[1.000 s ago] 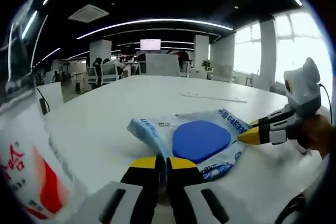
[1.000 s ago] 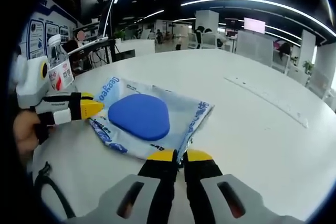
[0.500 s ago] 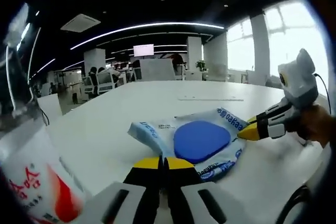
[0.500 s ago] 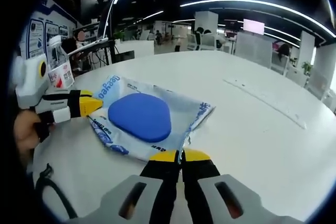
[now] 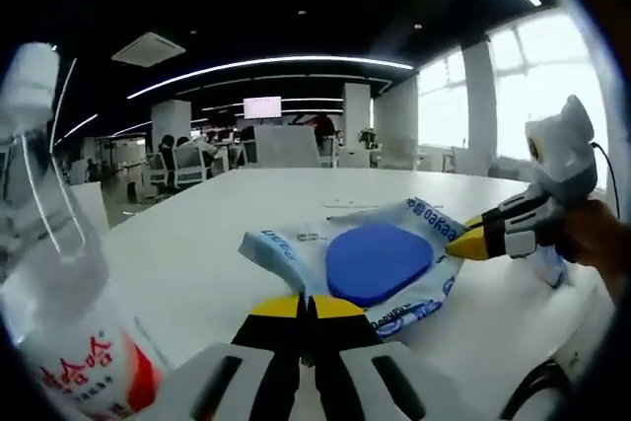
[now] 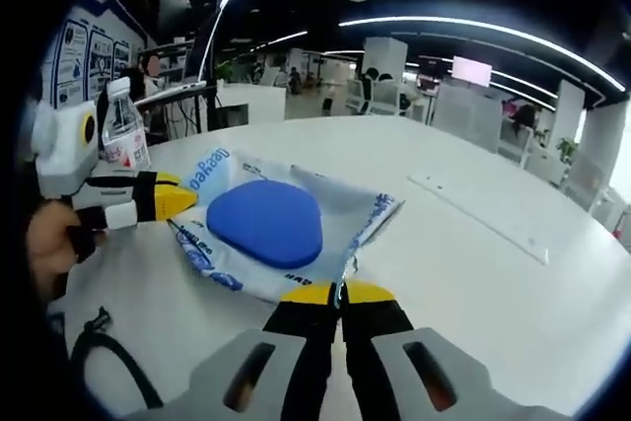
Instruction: Arrange the tabletop items into an orderly group along one side of the table until the central work area is clear of visible clutter.
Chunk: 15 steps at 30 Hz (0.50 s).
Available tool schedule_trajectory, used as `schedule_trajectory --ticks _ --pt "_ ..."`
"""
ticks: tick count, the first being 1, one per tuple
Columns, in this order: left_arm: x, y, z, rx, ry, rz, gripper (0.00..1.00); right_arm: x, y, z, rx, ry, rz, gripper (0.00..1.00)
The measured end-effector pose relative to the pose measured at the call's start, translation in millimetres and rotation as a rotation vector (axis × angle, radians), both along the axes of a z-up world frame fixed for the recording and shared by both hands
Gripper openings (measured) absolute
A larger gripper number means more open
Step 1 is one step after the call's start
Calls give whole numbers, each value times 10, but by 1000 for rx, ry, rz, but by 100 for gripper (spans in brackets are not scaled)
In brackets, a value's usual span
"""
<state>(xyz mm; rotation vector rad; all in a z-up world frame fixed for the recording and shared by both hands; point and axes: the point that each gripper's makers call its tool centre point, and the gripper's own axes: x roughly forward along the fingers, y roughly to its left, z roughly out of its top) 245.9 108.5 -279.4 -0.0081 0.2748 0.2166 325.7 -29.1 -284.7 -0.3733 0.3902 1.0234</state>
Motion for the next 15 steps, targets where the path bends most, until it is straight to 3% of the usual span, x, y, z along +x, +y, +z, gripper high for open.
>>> schedule_trajectory --ticks 10,15 --pt "65 -54 258 12 -48 -37 0 -46 -155 264 74 -26 -24 0" --pt "24 -175 378 25 -72 -59 0 -112 -237 387 85 -52 -36 0"
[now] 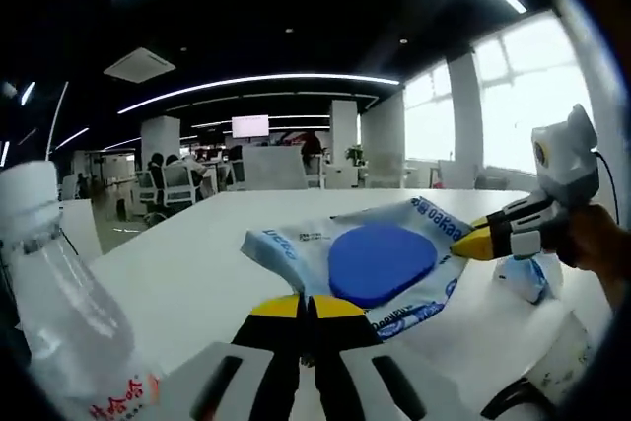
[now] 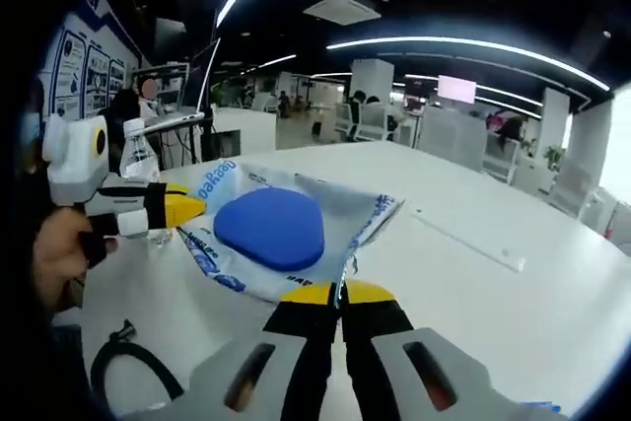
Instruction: Arrange the tabletop items into an orderly group along one side of the table until the central work area is clear of visible clutter.
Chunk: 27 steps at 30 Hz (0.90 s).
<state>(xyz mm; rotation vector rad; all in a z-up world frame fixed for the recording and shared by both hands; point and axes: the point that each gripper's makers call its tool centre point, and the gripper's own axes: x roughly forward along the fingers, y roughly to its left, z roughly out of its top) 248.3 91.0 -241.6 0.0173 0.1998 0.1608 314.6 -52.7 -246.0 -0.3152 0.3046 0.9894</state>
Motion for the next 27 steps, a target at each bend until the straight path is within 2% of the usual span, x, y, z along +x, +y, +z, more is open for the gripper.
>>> schedule_trajectory --ticks 4,9,16,19,27 --pt "16 -56 109 13 -18 -19 0 -57 -75 134 4 -31 -12 0" --pt "24 -114 198 17 -36 -39 0 11 -147 261 2 -62 -30 0" --pt "27 -196 223 24 -40 -71 0 109 -241 309 11 -70 -55 0" --pt "37 -253 221 23 -41 -90 0 80 -318 308 13 -72 -68 0" --pt "117 -561 221 33 -45 -160 0 15 -632 314 24 -65 -126 0"
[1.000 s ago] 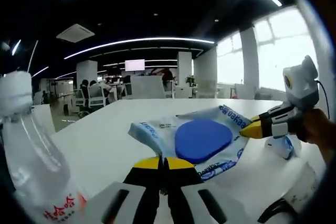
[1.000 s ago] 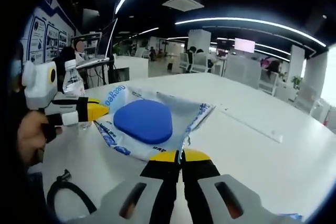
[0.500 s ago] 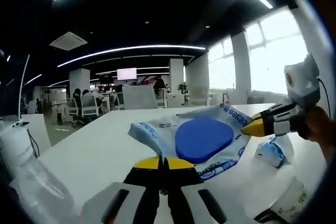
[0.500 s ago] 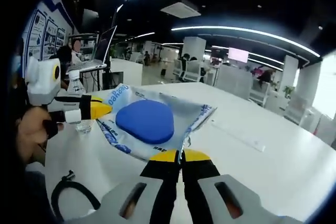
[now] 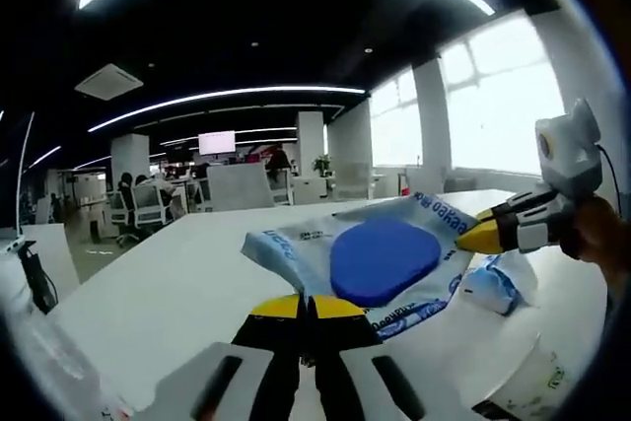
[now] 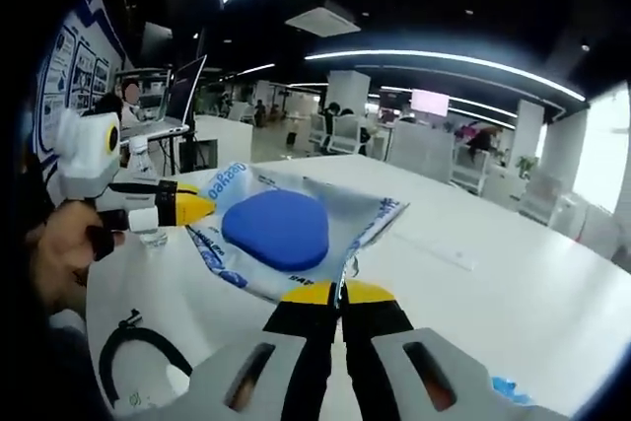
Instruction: Arrange the tabletop items into an orderly group along one side of the table until the central work area is clear of visible clutter.
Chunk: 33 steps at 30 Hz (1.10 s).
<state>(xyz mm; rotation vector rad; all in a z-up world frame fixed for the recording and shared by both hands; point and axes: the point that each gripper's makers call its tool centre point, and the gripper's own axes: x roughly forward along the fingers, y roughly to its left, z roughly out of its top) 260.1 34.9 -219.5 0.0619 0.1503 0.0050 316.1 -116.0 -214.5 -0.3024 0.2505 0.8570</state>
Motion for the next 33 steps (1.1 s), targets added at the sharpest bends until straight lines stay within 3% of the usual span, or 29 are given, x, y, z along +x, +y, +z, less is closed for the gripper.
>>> schedule_trajectory --ticks 7,14,33 --pt "47 -226 6 14 2 -59 0 -30 -230 35 12 3 -41 0" --pt "225 -254 -21 36 23 -107 0 -99 -367 -93 24 26 -76 0" --pt "300 -359 -709 56 186 -166 0 -193 -412 -851 -8 158 -103 0"
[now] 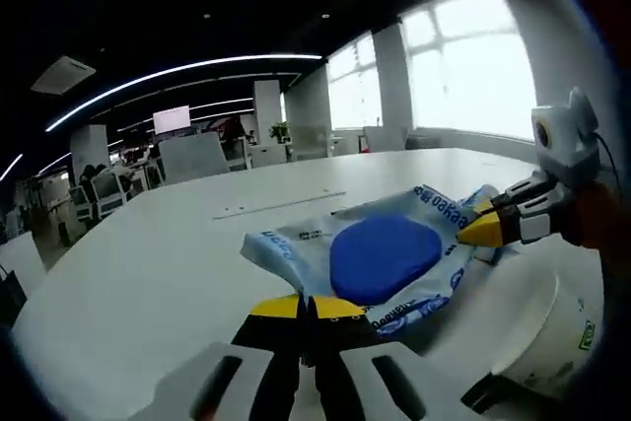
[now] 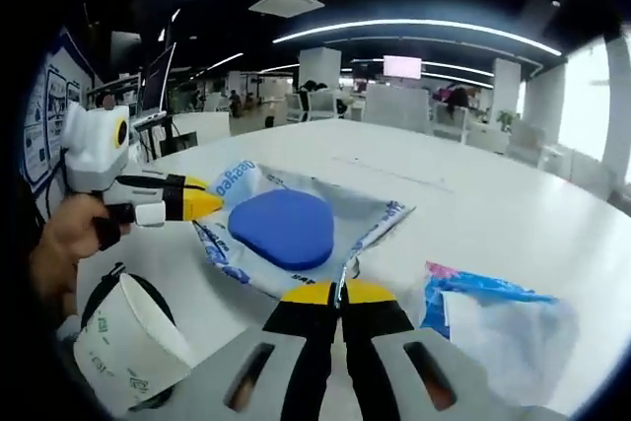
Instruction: Arrange the tabletop items into an orderly group along one side of the table until the central work area is clear of visible clutter.
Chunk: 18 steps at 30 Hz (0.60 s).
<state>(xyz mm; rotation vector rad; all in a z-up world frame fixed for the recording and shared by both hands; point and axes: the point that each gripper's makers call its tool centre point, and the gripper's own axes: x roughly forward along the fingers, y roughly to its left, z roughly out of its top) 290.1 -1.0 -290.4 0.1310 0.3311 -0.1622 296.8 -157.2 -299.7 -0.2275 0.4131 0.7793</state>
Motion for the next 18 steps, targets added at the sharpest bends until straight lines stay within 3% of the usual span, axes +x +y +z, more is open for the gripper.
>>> schedule_trajectory --ticks 8,18 --pt "-9 -4 -222 7 56 -11 0 2 -14 -207 -9 38 -2 0" --pt "-29 26 -241 -9 71 -16 3 13 -34 -235 -15 44 -5 4"
